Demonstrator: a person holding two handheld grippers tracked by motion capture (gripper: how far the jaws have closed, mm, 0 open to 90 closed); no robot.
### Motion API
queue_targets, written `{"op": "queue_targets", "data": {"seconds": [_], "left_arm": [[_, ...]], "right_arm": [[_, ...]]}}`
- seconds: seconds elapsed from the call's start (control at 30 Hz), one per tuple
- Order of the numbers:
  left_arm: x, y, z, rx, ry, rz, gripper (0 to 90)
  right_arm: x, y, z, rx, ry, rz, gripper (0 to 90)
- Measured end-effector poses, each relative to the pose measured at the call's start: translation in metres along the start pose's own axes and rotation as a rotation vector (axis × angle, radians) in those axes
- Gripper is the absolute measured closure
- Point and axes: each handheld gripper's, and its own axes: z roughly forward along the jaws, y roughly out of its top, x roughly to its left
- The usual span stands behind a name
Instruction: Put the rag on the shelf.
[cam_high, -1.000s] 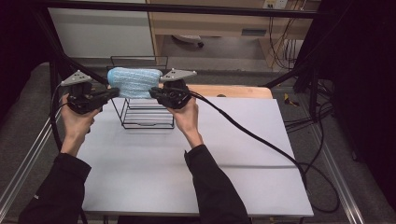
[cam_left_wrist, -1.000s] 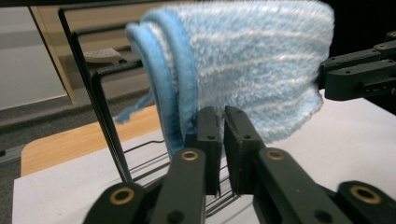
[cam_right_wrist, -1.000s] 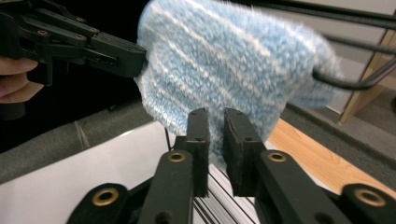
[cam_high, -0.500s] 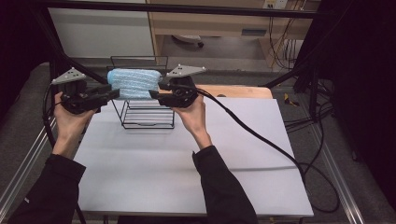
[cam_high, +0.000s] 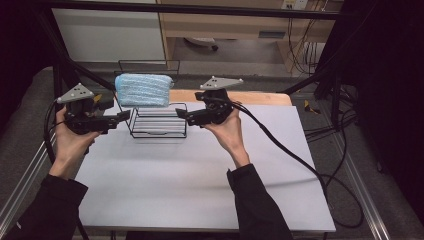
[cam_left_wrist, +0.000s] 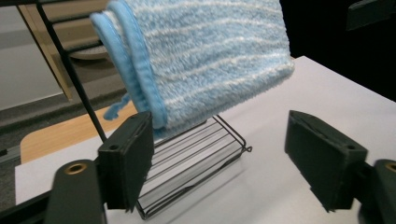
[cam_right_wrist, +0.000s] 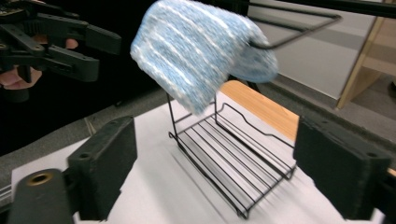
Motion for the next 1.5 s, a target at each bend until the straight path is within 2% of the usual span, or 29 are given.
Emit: {"op": "queue_targets", "data": {"seconds": [0.3, 0.53, 0.73, 0.93, 1.13, 1.5], "left_arm": [[-0.014, -0.024, 0.007, 0.014, -0.004, 0.006, 9.8], [-0.024, -0.043, 0.012, 0.025, -0.018, 0.017, 8.1], [-0.037, -0.061, 0.02, 0.033, -0.037, 0.035, 8.1], [-0.047, -0.084, 0.033, 0.048, -0.061, 0.022, 8.1], [-0.054, -0.111, 0.046, 0.073, -0.074, 0.011, 8.3], [-0.054, -0.154, 0.055, 0.129, -0.088, 0.016, 8.3]], "right_arm": [[-0.014, -0.025, -0.034, 0.008, -0.007, 0.009, 4.8], [-0.026, -0.052, -0.062, 0.041, -0.014, 0.041, 2.8], [-0.036, -0.081, -0.081, 0.054, -0.024, 0.089, 1.7], [-0.043, -0.112, -0.092, 0.057, -0.04, 0.127, 0.9], [-0.048, -0.144, -0.098, 0.084, -0.049, 0.157, 0.4], [-0.059, -0.206, -0.115, 0.133, -0.055, 0.208, 0.4]]}}
